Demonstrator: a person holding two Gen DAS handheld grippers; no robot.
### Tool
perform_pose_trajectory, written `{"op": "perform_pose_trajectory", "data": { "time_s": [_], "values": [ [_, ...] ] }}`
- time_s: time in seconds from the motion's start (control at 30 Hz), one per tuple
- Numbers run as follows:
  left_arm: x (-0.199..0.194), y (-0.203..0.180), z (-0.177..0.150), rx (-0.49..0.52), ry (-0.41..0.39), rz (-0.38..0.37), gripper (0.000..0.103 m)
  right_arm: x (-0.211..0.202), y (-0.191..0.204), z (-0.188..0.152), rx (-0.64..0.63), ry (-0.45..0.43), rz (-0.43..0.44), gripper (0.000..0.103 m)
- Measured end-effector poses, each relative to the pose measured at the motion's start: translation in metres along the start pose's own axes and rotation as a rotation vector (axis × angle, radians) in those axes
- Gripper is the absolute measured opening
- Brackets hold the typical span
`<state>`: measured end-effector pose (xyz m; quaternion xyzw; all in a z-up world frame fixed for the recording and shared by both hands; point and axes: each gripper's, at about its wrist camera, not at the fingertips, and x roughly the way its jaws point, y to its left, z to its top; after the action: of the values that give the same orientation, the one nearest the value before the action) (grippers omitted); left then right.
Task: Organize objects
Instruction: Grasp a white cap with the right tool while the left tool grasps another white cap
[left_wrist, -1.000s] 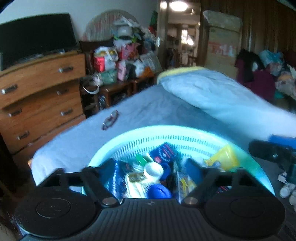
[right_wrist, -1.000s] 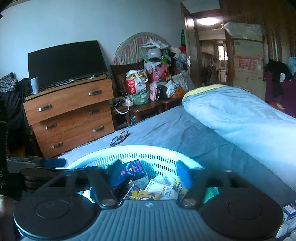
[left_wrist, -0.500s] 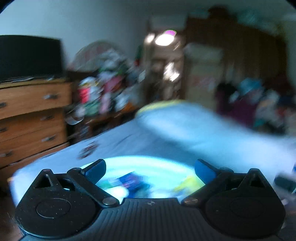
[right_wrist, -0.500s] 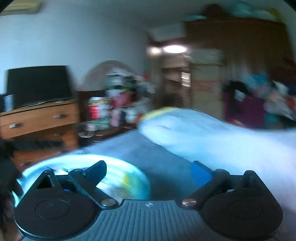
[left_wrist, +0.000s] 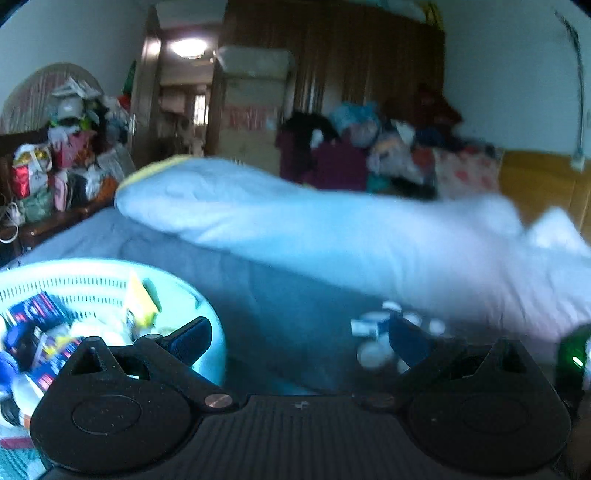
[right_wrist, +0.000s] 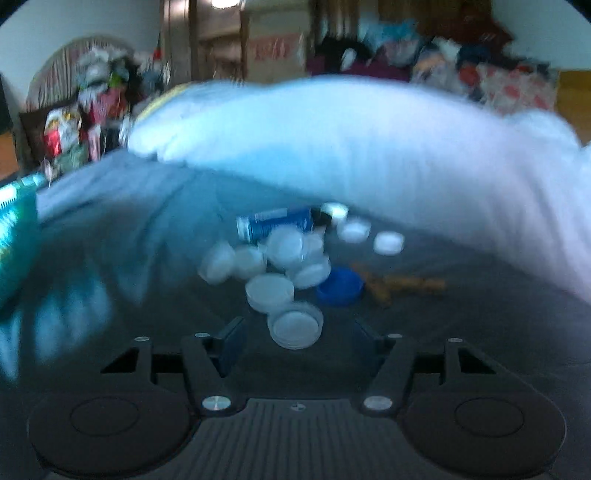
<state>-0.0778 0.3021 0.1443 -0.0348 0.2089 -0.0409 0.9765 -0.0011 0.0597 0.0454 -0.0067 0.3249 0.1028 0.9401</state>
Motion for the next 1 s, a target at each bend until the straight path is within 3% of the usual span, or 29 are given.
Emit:
{"op": "perform_pose_trajectory", "data": {
  "time_s": [0.03,0.13,0.17,0.23,0.3,0.33,0.4,0.53,0.67,0.93,1.0],
  "values": [
    [0.006,-0.002,-0.002,-0.004,0.018,-0.003,0.103,0.011,0.002,-0.003,-0.008,0.013,0.008,0.065],
    [0.023,-0.006,-0.01,-0.005,0.057,-0.007,0.103,0.03,0.003,-0.002,-0.009,0.047,0.04,0.051],
    [0.031,-0.008,-0.012,0.004,0.069,-0.014,0.103,0.032,0.002,-0.002,0.006,0.048,0.049,0.042],
    [0.047,-0.017,-0.015,0.034,0.093,-0.033,0.103,0.025,-0.004,-0.003,0.037,0.035,0.073,0.043],
    [0.064,-0.035,-0.026,0.132,0.074,-0.046,0.103,0.003,-0.015,-0.008,0.067,-0.007,0.07,0.043],
    [0.076,-0.043,-0.03,0.164,0.089,-0.093,0.103,-0.007,-0.022,-0.012,0.09,-0.024,0.063,0.043],
    [0.1,-0.06,-0.036,0.166,0.171,-0.222,0.088,-0.031,-0.043,-0.025,0.144,-0.046,0.044,0.043],
    [0.135,-0.104,-0.06,0.25,0.21,-0.34,0.087,-0.054,-0.074,-0.051,0.222,-0.033,0.013,0.043],
    [0.178,-0.124,-0.074,0.245,0.261,-0.335,0.082,-0.051,-0.085,-0.056,0.255,-0.05,0.015,0.043],
    [0.229,-0.137,-0.069,0.251,0.308,-0.297,0.081,-0.045,-0.087,-0.061,0.277,-0.056,0.039,0.043],
    [0.233,-0.143,-0.068,0.271,0.308,-0.292,0.066,-0.046,-0.087,-0.061,0.281,-0.061,0.039,0.043]
  ]
}}
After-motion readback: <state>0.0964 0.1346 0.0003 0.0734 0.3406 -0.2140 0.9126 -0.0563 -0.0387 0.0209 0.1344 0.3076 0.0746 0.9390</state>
